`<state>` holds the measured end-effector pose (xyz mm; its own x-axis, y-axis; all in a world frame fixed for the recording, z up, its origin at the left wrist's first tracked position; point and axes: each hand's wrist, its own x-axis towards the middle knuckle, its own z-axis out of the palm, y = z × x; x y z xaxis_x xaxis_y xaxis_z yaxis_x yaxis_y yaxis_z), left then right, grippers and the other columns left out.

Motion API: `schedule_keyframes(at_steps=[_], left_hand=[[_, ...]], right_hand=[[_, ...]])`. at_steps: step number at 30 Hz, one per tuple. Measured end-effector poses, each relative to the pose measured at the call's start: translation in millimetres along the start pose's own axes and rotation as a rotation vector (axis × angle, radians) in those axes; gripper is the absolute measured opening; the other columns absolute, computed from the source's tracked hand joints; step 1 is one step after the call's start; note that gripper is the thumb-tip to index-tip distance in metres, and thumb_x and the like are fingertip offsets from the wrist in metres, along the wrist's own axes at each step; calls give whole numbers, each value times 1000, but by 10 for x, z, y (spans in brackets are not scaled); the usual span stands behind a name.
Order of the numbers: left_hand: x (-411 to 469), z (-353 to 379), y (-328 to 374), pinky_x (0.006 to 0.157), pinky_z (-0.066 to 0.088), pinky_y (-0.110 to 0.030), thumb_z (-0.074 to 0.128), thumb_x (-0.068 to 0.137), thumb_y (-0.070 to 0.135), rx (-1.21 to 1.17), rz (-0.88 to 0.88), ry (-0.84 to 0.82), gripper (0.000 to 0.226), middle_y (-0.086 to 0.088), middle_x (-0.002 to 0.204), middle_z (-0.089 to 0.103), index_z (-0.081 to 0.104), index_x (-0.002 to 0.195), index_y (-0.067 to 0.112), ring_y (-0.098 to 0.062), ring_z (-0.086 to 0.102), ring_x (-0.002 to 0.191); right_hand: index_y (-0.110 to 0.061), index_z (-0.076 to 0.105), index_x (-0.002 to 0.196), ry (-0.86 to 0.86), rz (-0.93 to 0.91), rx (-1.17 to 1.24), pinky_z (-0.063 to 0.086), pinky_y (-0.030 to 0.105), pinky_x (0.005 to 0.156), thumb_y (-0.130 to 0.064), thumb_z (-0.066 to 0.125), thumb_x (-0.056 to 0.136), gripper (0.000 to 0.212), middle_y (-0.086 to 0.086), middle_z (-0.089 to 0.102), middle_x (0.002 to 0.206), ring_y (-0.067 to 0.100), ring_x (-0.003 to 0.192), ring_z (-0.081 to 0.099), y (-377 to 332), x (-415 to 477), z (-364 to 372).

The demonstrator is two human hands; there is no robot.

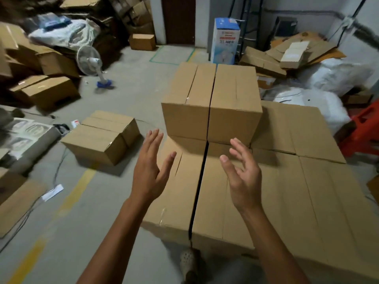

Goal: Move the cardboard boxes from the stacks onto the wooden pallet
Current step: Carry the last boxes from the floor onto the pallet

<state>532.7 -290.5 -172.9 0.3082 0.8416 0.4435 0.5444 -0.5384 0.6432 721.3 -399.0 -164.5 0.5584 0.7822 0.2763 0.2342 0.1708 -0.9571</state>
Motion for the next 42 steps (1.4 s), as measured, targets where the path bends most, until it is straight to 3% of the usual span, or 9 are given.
schedule_keyframes(at_steps=[3,8,12,18,22,26,29,36,42], left_hand=[[-414,-312,-144,118,24,-33,45,99,50,85,-72,11,65,-1,162,33,41,152,13,-9,18,152],[-972,-764,-444,117,26,-36,43,98,54,139,-174,37,67,-2,161,35,42,151,13,-14,22,152],[-1276,-1100,-774,117,26,-35,46,98,50,181,-250,52,65,-4,160,37,42,151,13,-18,26,151],[-1629,-1655,-1630,117,25,-29,50,96,47,223,-376,45,64,-6,157,40,44,150,12,-18,32,147],[-1732,-2065,-2341,115,24,-28,49,96,49,245,-462,11,66,-7,157,40,44,150,12,-20,32,147],[-1615,-2505,-3052,115,19,-25,47,98,52,249,-515,-8,67,-7,158,39,41,151,12,-20,30,148],[-1441,-2798,-3497,118,25,-35,48,98,50,248,-536,-9,66,-9,157,41,42,151,11,-23,32,147],[-834,-3014,-4242,116,28,-38,52,101,42,188,-595,20,59,-11,155,43,42,150,10,-26,36,145],[-19,-2939,-4884,116,30,-37,48,96,53,147,-624,28,69,-9,154,44,42,150,10,-24,37,144]], right_hand=[[-46,52,129,-97,22,27,45,4,84,-56,59,83,48,-8,51,149,0,127,53,-49,-323,227],[-30,55,137,-230,92,-2,46,5,84,-51,62,86,56,-10,57,140,-5,121,55,-38,-787,689],[-35,54,131,-352,127,-15,49,9,83,-42,63,87,45,-12,60,133,-5,116,57,-18,-1066,1156],[-37,56,129,-471,184,-59,55,24,86,-44,64,87,44,-17,60,128,1,114,60,99,-1322,2131],[-27,58,135,-492,206,-125,56,28,87,-37,69,93,45,-12,60,131,1,110,60,243,-1368,2936],[-22,55,140,-490,232,-196,52,15,80,-32,68,94,48,-9,59,135,1,106,59,349,-1297,3700],[-21,52,143,-511,241,-249,44,7,76,-35,67,95,52,-6,58,138,7,110,59,397,-1205,4163],[-20,50,144,-512,263,-294,45,21,84,-36,65,97,52,-3,57,141,13,116,59,511,-726,5009],[-21,49,145,-522,255,-287,48,28,89,-36,64,97,52,-2,56,141,15,117,58,772,106,5766]])
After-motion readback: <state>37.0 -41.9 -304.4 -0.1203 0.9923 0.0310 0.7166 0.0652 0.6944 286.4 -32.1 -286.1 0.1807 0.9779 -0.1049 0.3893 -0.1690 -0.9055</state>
